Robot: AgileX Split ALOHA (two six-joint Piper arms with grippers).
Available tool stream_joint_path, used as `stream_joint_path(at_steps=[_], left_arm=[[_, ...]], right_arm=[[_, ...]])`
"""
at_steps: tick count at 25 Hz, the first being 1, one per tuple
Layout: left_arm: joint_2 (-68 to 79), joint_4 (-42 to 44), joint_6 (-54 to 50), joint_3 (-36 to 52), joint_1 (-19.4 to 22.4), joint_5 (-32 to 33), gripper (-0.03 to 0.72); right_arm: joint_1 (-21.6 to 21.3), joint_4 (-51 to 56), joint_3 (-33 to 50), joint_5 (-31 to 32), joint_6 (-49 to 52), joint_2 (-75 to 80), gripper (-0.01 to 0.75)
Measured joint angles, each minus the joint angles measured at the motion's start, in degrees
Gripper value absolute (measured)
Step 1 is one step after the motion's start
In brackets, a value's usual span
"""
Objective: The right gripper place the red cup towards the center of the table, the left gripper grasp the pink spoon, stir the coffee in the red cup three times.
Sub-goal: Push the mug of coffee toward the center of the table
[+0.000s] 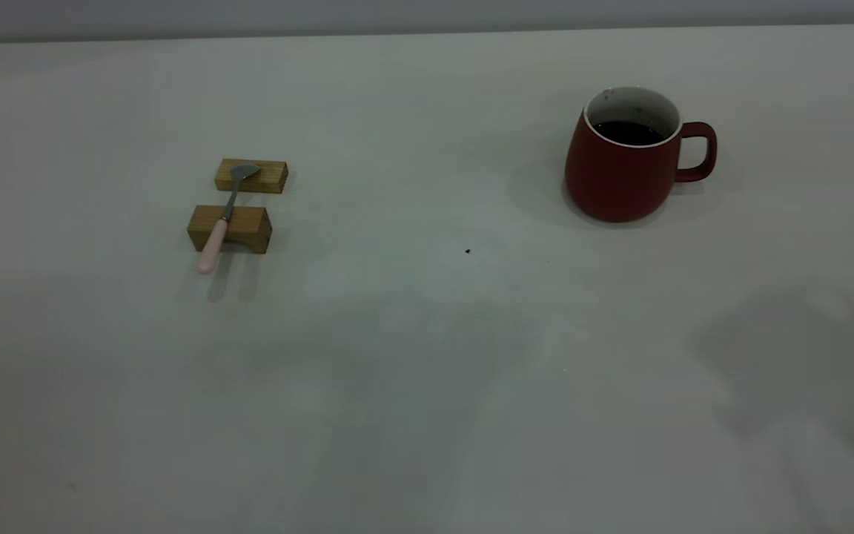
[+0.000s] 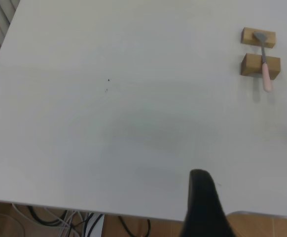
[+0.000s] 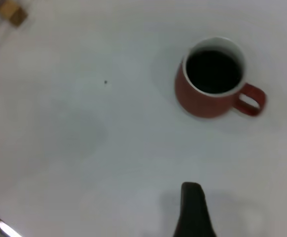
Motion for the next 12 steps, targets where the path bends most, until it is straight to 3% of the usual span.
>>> stream_joint_path(at_steps=[8,12], left_arm=[[0.0,0.0,0.0,0.0,0.0,0.0,0.548],[0.0,0.0,0.0,0.0,0.0,0.0,0.548]], right_arm=[[-0.2,8.2,-16.0,0.0,-37.1,29.3,0.591],[-2.5,12.0,-23.4,1.1,-50.0,39.8,0.591]])
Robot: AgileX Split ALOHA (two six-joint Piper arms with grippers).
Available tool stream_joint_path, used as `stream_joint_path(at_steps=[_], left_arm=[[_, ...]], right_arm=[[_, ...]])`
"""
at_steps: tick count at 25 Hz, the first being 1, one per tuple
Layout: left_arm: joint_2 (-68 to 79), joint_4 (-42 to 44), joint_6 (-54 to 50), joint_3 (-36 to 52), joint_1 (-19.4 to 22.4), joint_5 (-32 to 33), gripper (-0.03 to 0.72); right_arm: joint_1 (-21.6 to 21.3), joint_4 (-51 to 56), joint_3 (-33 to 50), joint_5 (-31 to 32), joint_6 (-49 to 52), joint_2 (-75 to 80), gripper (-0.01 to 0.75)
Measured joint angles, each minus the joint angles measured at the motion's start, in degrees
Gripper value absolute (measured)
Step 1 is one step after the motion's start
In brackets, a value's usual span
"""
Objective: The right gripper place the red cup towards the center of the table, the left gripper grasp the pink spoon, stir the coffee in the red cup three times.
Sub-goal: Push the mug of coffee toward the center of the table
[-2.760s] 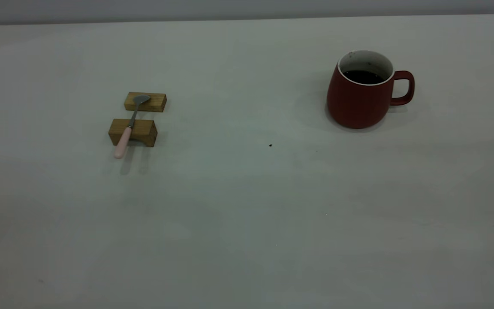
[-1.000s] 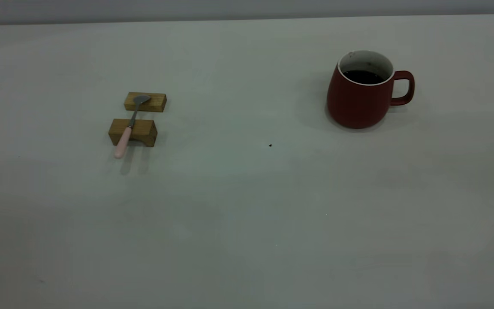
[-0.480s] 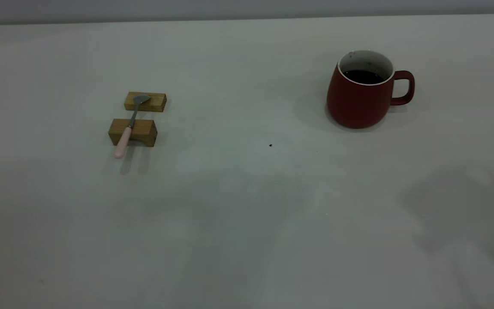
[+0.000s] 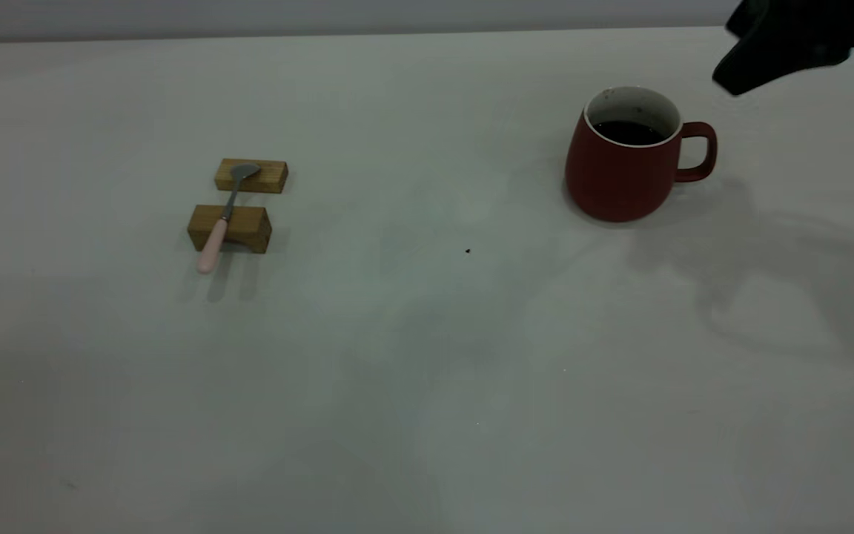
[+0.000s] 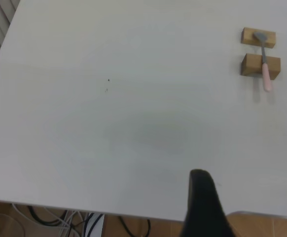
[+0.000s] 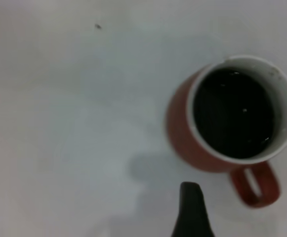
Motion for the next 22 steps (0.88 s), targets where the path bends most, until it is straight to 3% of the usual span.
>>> stream_joint_path(at_steps=[8,22], left_arm=[[0.0,0.0,0.0,0.0,0.0,0.0,0.548],[0.0,0.0,-0.1,0.0,0.0,0.0,0.548]], right_arm=[[-5.0,6.5,-7.5,-0.3,-13.9,12.4,0.585],[-4.6,13.9,-13.3,-2.0,-15.0,22.9,0.582]])
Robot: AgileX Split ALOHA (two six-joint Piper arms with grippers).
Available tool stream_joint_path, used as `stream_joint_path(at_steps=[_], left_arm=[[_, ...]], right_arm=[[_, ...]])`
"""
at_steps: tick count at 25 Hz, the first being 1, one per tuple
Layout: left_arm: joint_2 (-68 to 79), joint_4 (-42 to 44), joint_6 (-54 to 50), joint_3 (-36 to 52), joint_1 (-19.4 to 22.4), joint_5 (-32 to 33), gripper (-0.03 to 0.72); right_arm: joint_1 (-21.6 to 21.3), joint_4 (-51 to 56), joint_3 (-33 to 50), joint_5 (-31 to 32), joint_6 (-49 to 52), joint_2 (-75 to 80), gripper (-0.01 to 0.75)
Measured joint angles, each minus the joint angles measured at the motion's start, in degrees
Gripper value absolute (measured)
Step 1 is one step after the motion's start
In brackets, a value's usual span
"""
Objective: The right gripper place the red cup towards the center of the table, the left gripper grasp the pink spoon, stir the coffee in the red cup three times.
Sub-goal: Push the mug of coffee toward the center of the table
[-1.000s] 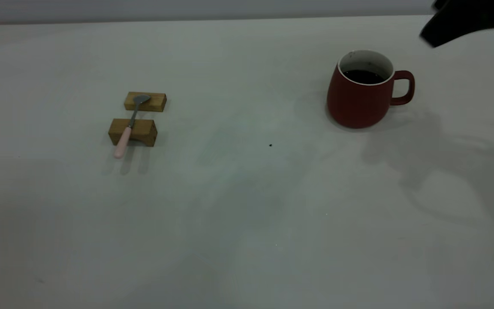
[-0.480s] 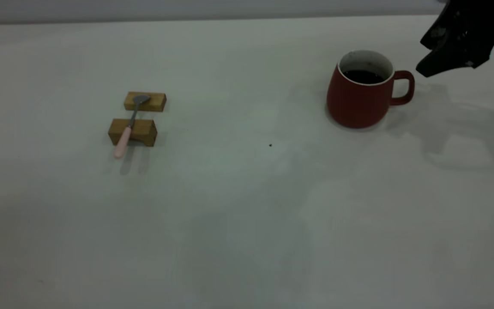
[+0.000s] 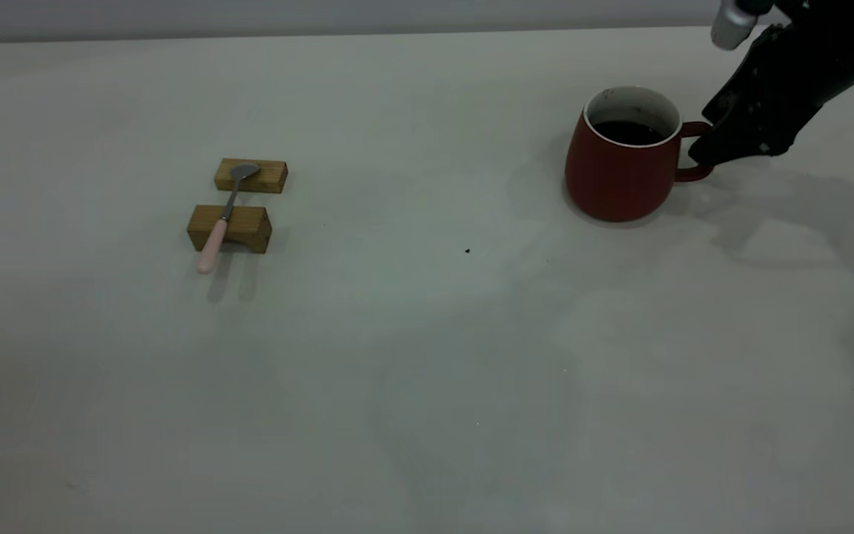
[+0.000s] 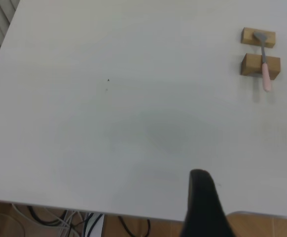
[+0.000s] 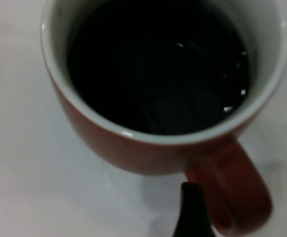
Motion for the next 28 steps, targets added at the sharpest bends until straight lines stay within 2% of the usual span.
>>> stream_joint_path(at_steps=[8,18,28], left_arm=[[0.0,0.0,0.0,0.0,0.0,0.0,0.548],[0.0,0.0,0.0,0.0,0.0,0.0,0.548],[0.0,0.0,0.0,0.0,0.0,0.0,0.548]], right_arm=[[5.9,-0.1,-1.4,-2.1,-0.1,1.9,0.582],[15.7,0.6,-3.6,-3.6,-0.1,2.4,0.582],[22.6,6.9,-6.1,-5.1,-0.1,2.5,0.582]])
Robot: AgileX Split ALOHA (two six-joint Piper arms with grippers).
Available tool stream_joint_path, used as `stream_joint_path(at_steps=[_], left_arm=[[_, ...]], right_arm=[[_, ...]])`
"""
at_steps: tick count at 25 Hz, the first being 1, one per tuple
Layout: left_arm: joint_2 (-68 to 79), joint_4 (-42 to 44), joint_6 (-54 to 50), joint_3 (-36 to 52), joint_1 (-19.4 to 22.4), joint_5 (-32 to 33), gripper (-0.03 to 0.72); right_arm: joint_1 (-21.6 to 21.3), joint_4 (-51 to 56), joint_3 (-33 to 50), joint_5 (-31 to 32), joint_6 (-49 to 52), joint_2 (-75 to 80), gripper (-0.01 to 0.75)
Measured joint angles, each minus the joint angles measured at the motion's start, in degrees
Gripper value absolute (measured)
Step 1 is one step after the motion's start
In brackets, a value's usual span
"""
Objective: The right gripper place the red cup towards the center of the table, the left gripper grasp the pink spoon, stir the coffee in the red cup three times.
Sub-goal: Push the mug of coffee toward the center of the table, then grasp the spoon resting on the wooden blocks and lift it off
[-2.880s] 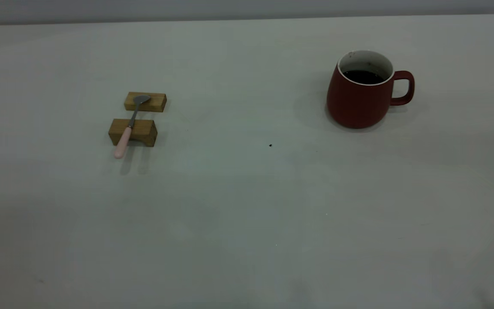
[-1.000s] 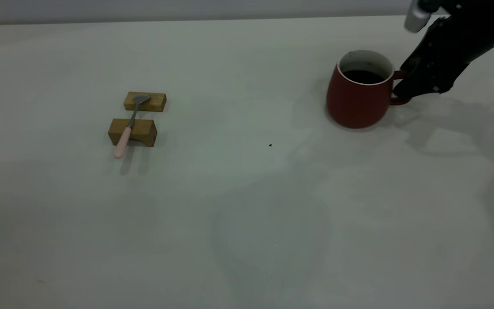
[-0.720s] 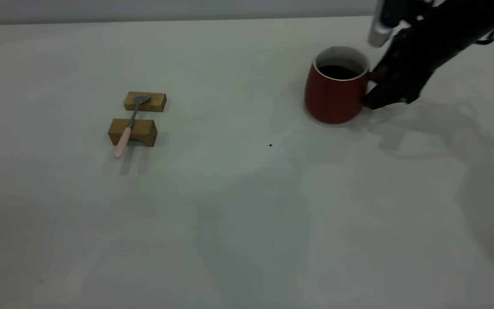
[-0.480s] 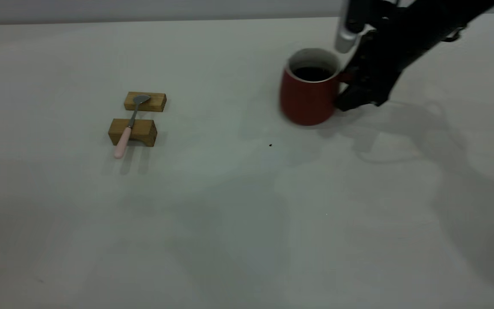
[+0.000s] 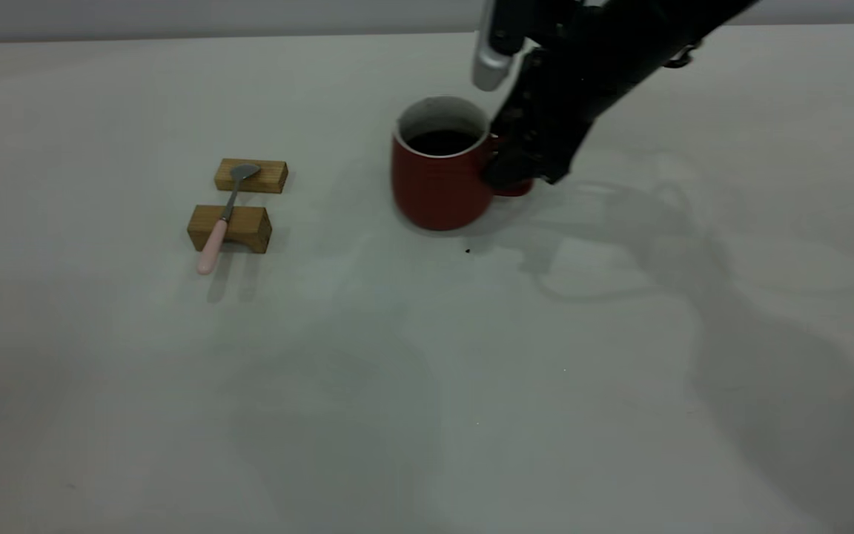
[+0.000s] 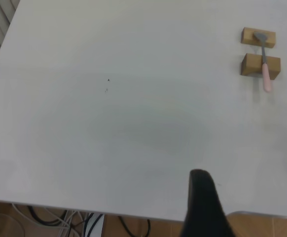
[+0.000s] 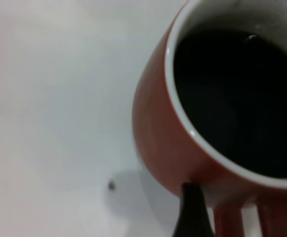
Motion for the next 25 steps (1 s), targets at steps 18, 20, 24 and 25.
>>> stream_joint_path(at_steps=[18,20,24,25], left_arm=[[0.0,0.0,0.1,0.0,0.0,0.0,0.548],[0.0,0.0,0.1,0.0,0.0,0.0,0.548],[0.0,0.0,0.1,0.0,0.0,0.0,0.548],[0.0,0.0,0.0,0.0,0.0,0.0,0.548]], right_arm=[[-5.0,-3.0,18.0,18.2,52.7,-27.0,0.582],[-5.0,-11.7,22.2,18.8,65.4,-33.9,0.582],[-5.0,-33.1,31.1,18.7,92.2,-47.0,0.582],[-5.0,-38.5,33.7,18.9,98.1,-49.8,0.582]])
